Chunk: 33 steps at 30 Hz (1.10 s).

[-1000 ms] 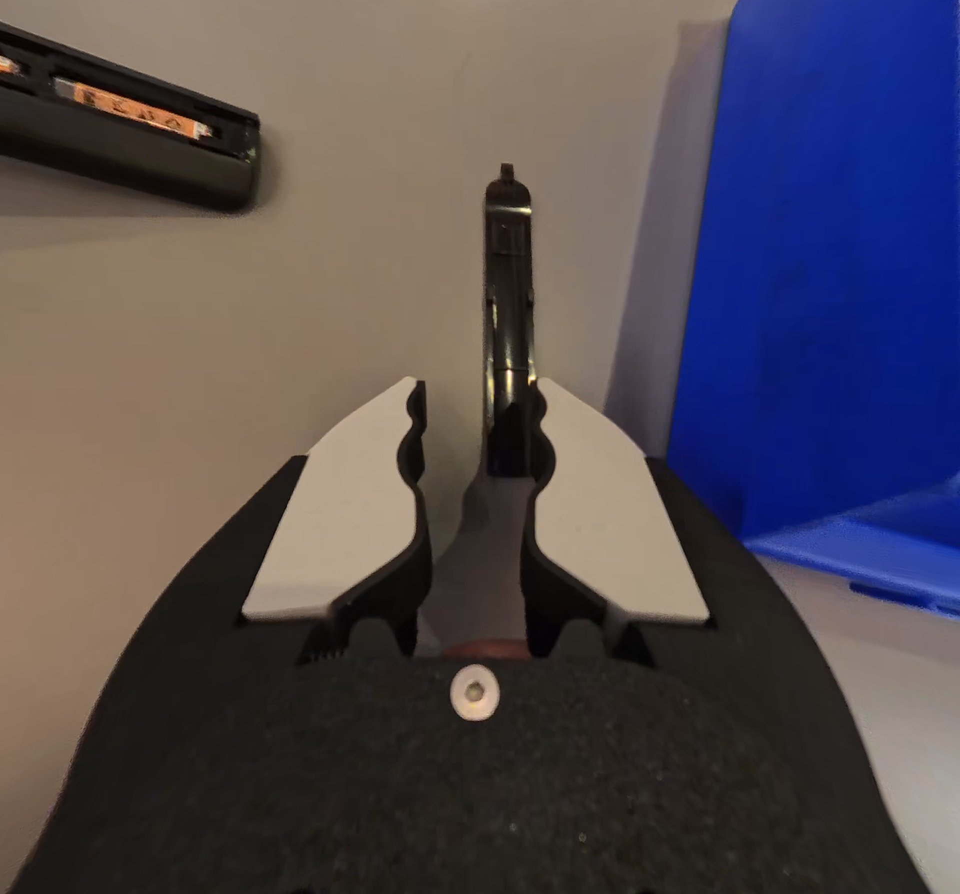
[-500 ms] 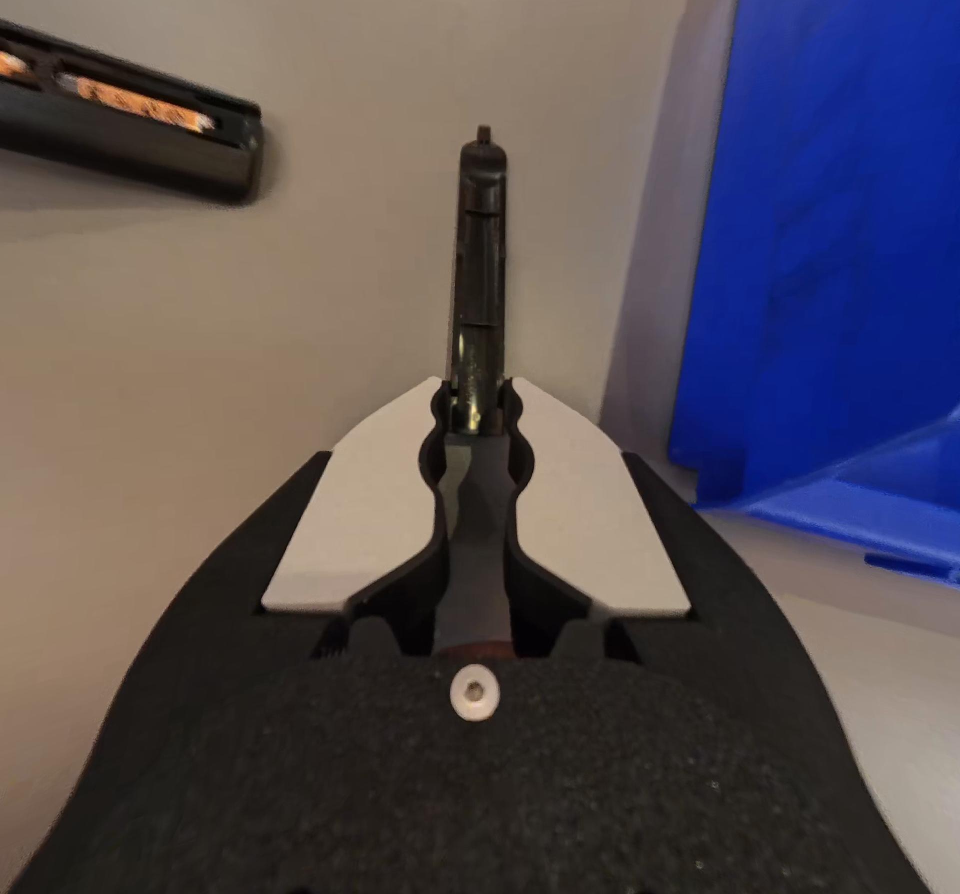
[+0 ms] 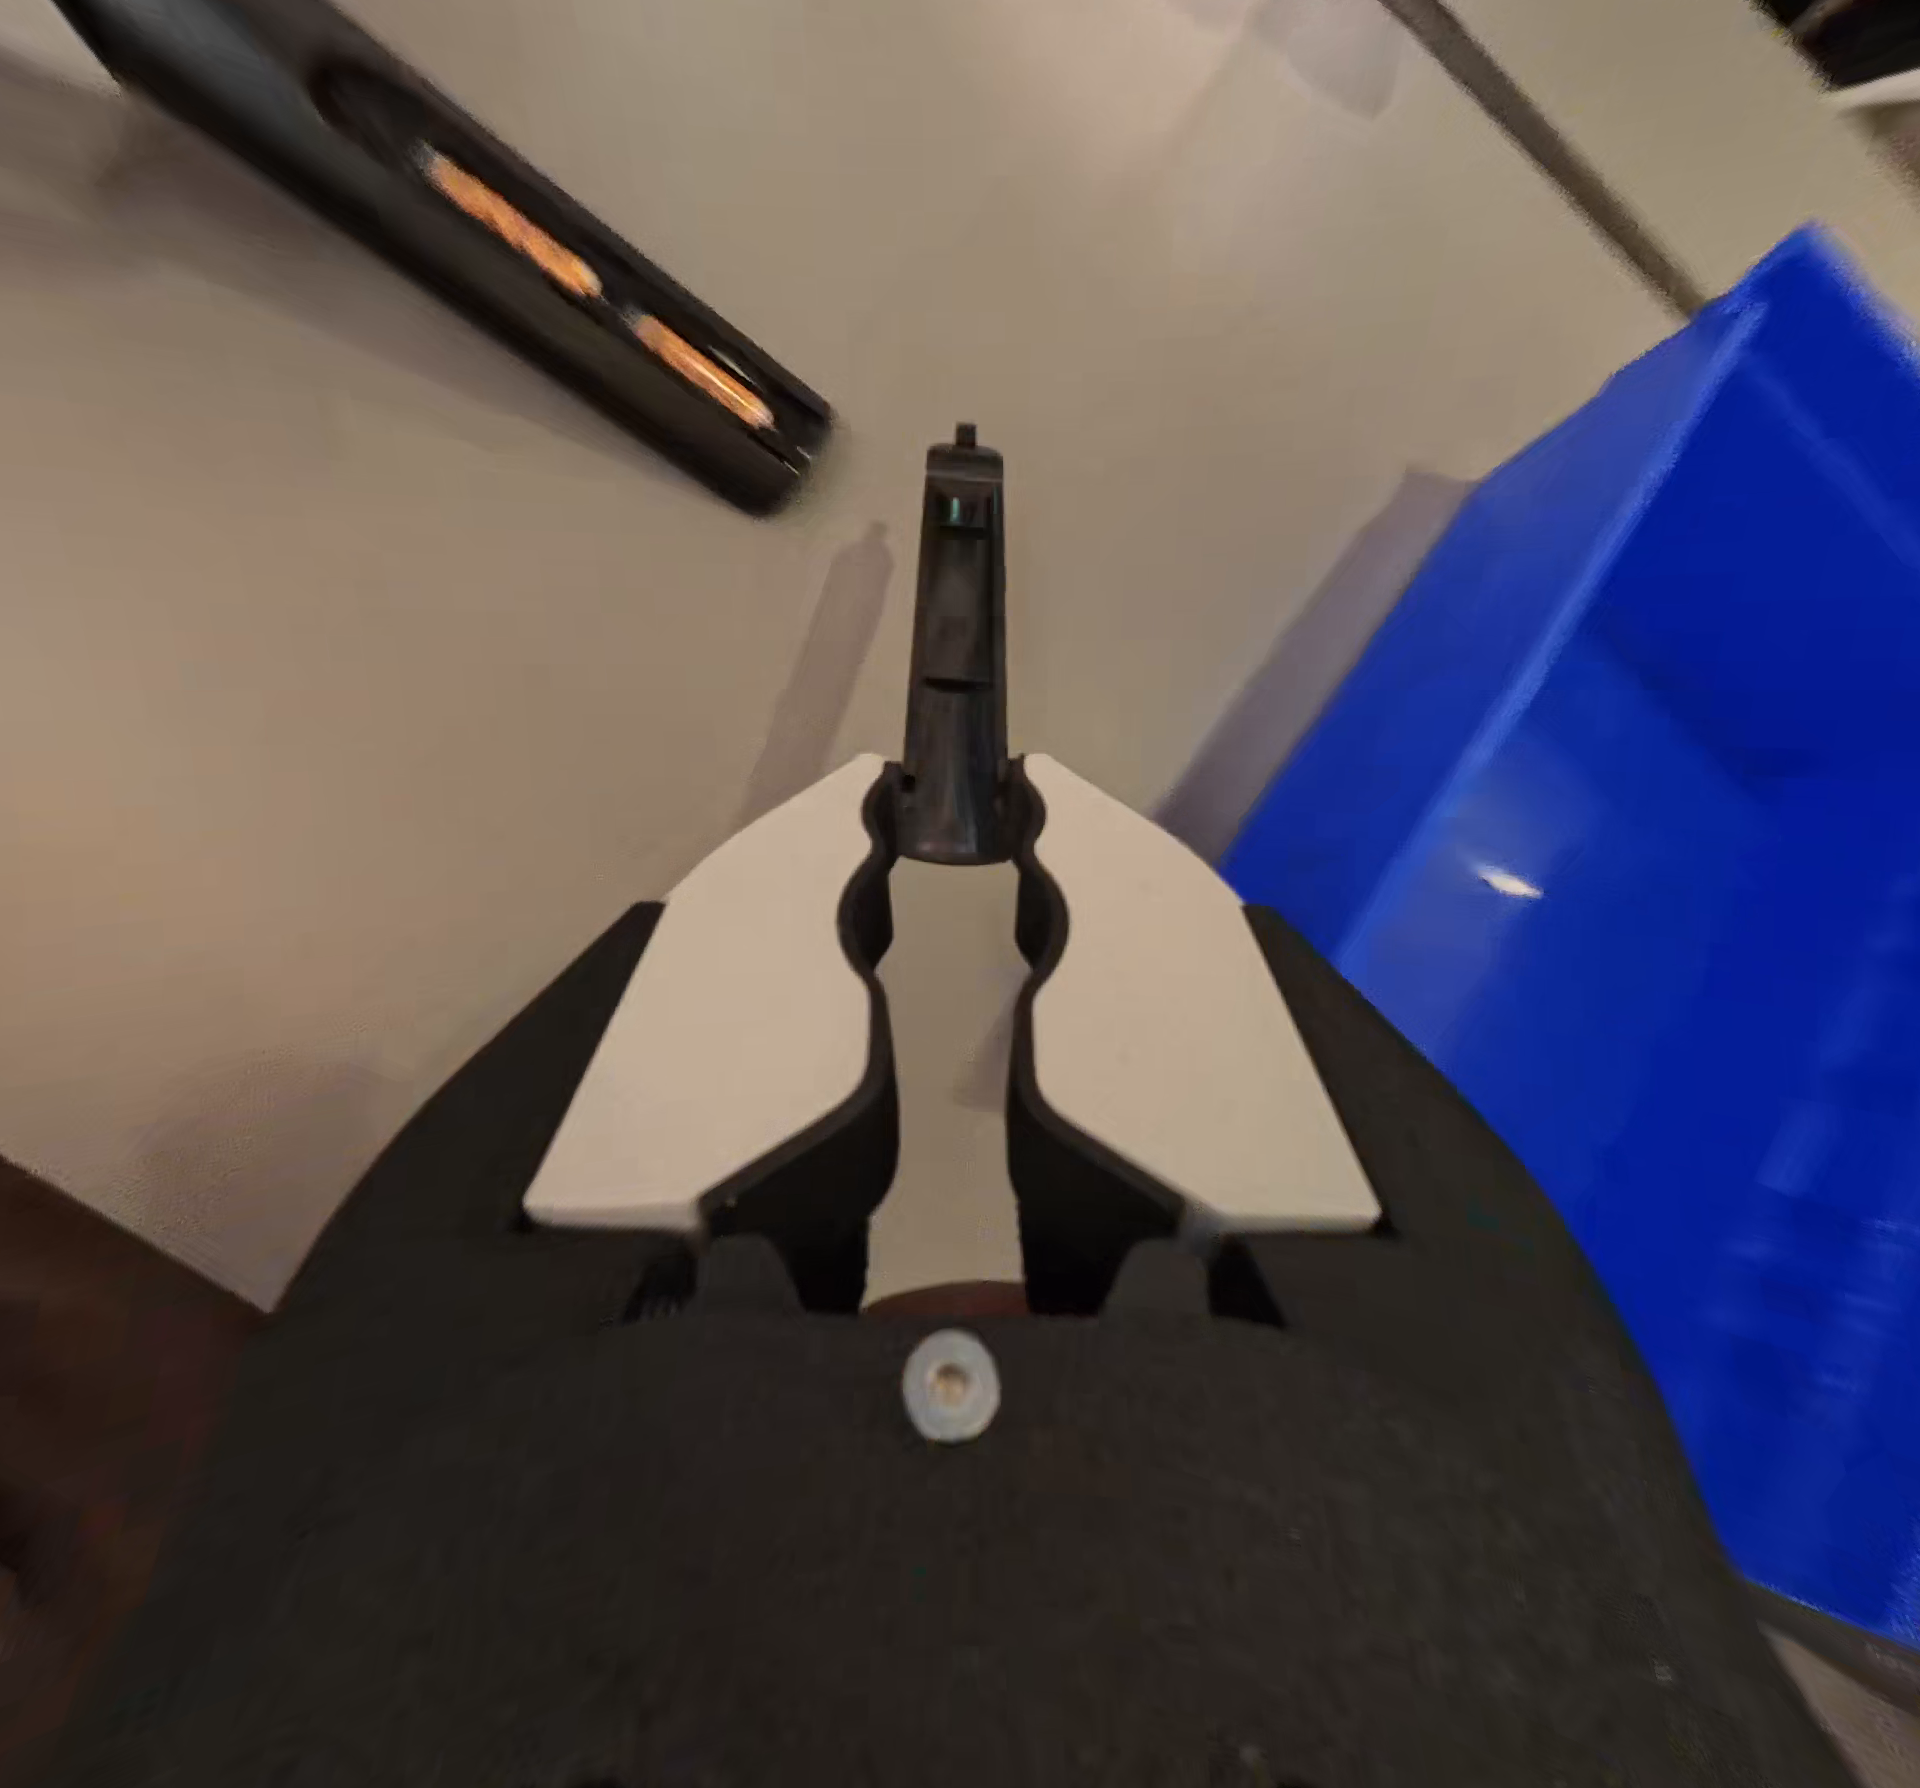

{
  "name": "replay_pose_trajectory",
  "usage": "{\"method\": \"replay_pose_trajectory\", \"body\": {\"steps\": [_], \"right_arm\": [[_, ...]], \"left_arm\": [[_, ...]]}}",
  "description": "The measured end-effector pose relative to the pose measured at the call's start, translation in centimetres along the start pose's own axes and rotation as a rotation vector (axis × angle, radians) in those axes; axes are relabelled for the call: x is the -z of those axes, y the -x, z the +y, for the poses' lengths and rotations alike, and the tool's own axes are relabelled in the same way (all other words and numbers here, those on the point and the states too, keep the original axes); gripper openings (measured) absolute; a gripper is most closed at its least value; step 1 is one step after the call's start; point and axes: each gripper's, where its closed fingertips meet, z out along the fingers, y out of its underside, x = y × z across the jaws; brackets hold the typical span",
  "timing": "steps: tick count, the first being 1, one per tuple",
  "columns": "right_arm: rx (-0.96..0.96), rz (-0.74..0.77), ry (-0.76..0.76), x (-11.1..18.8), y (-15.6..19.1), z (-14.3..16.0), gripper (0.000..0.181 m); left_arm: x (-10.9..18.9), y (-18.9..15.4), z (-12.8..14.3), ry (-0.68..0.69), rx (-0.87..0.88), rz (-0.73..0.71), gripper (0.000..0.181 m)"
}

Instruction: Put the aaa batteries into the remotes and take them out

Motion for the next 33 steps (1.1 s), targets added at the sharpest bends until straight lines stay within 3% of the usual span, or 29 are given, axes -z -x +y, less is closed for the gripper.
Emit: {"method": "replay_pose_trajectory", "body": {"steps": [4,8,11,15,16,18,24,28,30,31,33], "right_arm": [[0.329,0.057,0.203,0.8,-2.4,0.3,0.019],[0.65,0.068,0.33,-0.3,-1.1,-0.5,0.02],[0.863,0.157,0.428,-1.4,-0.4,-0.6,0.019],[1.019,0.214,0.434,-2.8,2.4,-0.1,0.019],[1.046,0.219,0.432,-3.1,3.1,0.2,0.004],[1.069,0.231,0.412,-3.6,4.4,0.8,0.012],[0.907,0.125,0.252,-4.7,8.6,1.8,0.028],[0.458,0.03,0.056,-3.8,7.5,1.2,0.04],[0.211,-0.004,0.017,-4.1,6.3,1.7,0.051],[0.1,-0.021,0.008,-4.6,6.0,1.9,0.065],[-0.106,-0.043,-0.022,-5.6,5.5,1.5,0.066]], "left_arm": [[-0.1,0.0,0.1,0.004,0.001,0.003,0.047],[-0.2,0.0,0.3,0.004,0.007,0.005,0.046],[-0.3,0.1,0.3,0.002,0.012,0.007,0.046],[-0.4,0.1,0.3,0.0,0.012,0.008,0.046],[-0.4,0.1,0.3,0.0,0.013,0.009,0.046],[-0.5,0.1,0.2,-0.001,0.013,0.008,0.046],[-0.6,0.0,0.4,0.004,0.012,0.011,0.046],[-0.5,0.0,0.3,0.001,0.011,0.009,0.046],[-0.5,0.0,0.3,0.001,0.011,0.01,0.046],[-0.5,0.0,0.3,0.001,0.011,0.01,0.046],[-0.5,0.0,0.3,0.001,0.01,0.01,0.046]]}}
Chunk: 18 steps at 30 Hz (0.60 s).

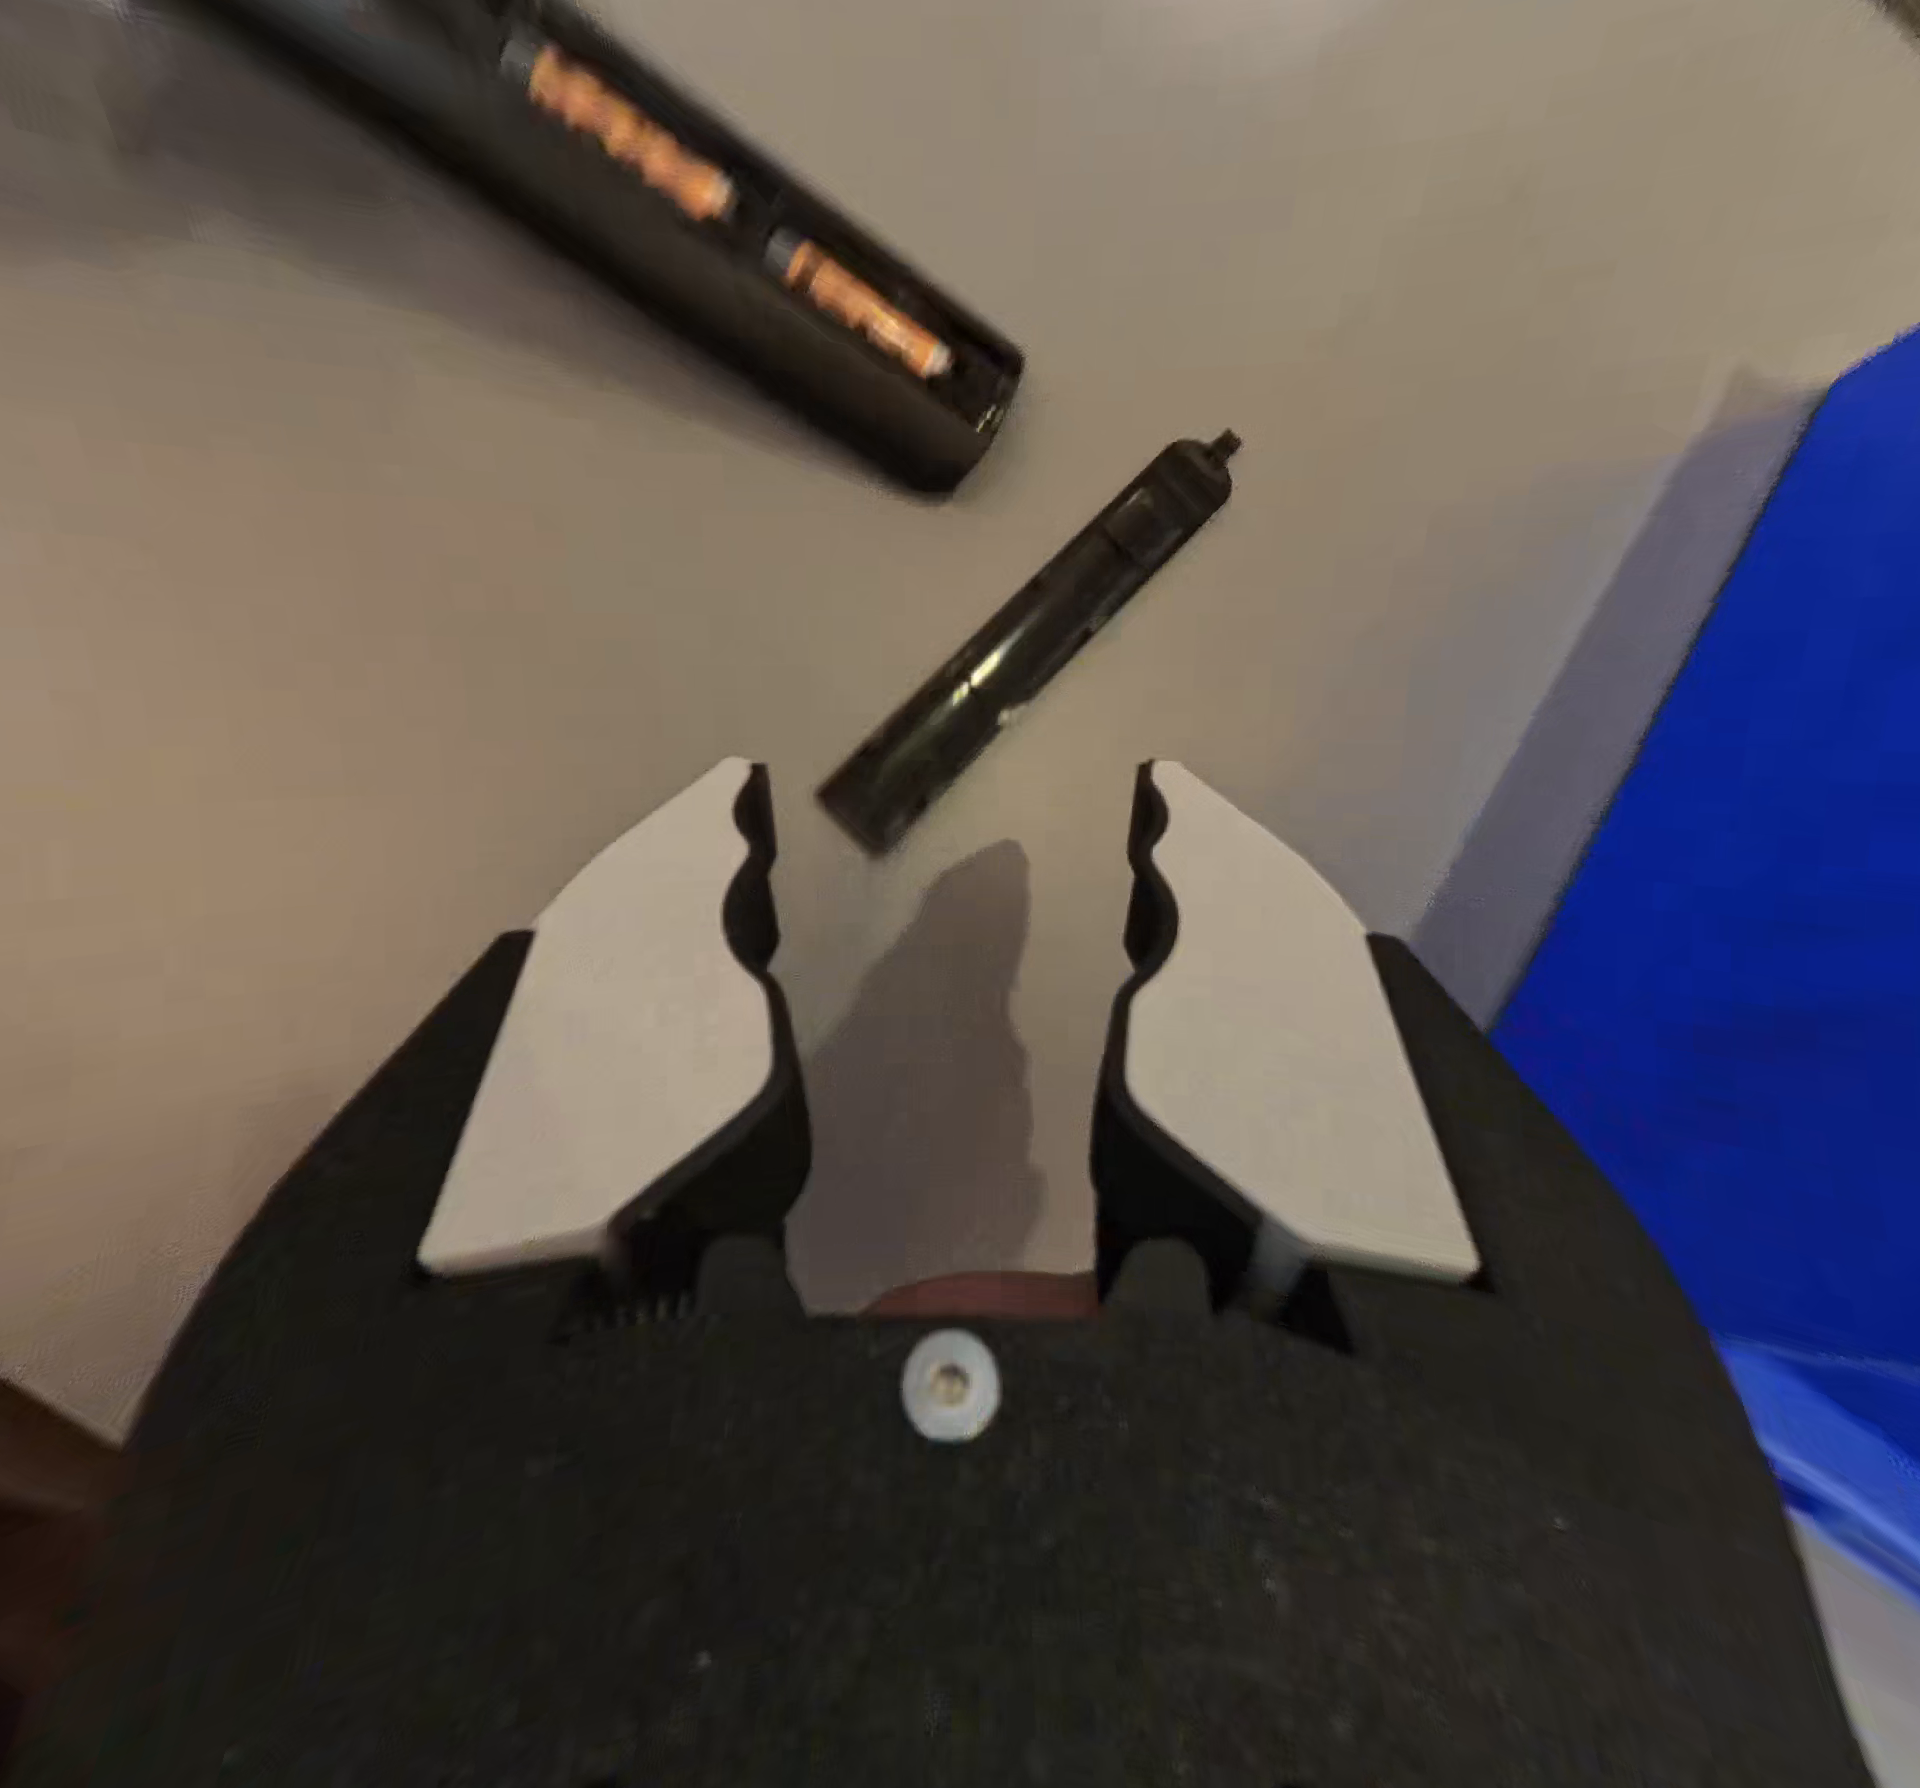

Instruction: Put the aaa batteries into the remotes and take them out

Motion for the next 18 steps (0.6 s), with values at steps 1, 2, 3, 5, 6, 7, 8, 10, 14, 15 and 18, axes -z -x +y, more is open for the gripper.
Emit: {"method": "replay_pose_trajectory", "body": {"steps": [1,2,3,5,6,7,8,10,14,15,18], "right_arm": [[-0.1,-0.028,-0.041,-0.5,-0.1,-0.7,0.065],[-0.187,-0.047,-0.065,-1.1,-0.5,-1.4,0.063],[-0.242,-0.043,-0.067,-1.8,-1.2,-2.0,0.063],[-0.229,0.048,-0.006,-3.6,-3.4,-2.2,0.065],[-0.211,0.087,0.048,-4.5,-4.3,-1.9,0.067],[-0.224,0.067,0.084,-5.4,-4.3,-1.8,0.066],[-0.252,0.014,0.108,-6.1,-3.6,-1.8,0.064],[-0.27,-0.049,0.153,-6.3,-2.6,-1.7,0.063],[-0.197,0.009,0.191,-4.5,-2.3,-0.4,0.04],[-0.196,0.002,0.19,-4.3,-1.9,-0.1,0.032],[-0.251,-0.096,0.134,-4.4,-0.8,0.0,0.017]], "left_arm": [[0.0,0.0,0.0,0.001,0.0,0.001,0.046],[0.0,-0.1,0.0,0.001,0.0,0.002,0.046],[0.0,-0.1,0.0,0.001,-0.002,0.002,0.047],[0.1,-0.1,0.0,0.002,-0.004,0.002,0.046],[0.2,-0.1,0.0,-0.001,-0.004,0.002,0.046],[0.2,-0.1,-0.1,-0.003,-0.004,0.002,0.046],[0.3,-0.1,-0.1,-0.004,-0.004,0.001,0.046],[0.4,0.0,-0.1,-0.006,-0.001,-0.001,0.046],[0.2,-0.1,-0.2,-0.008,0.002,0.001,0.046],[0.2,-0.2,-0.2,-0.007,0.0,0.004,0.046],[0.0,-0.4,-0.2,-0.008,-0.005,0.012,0.046]]}}
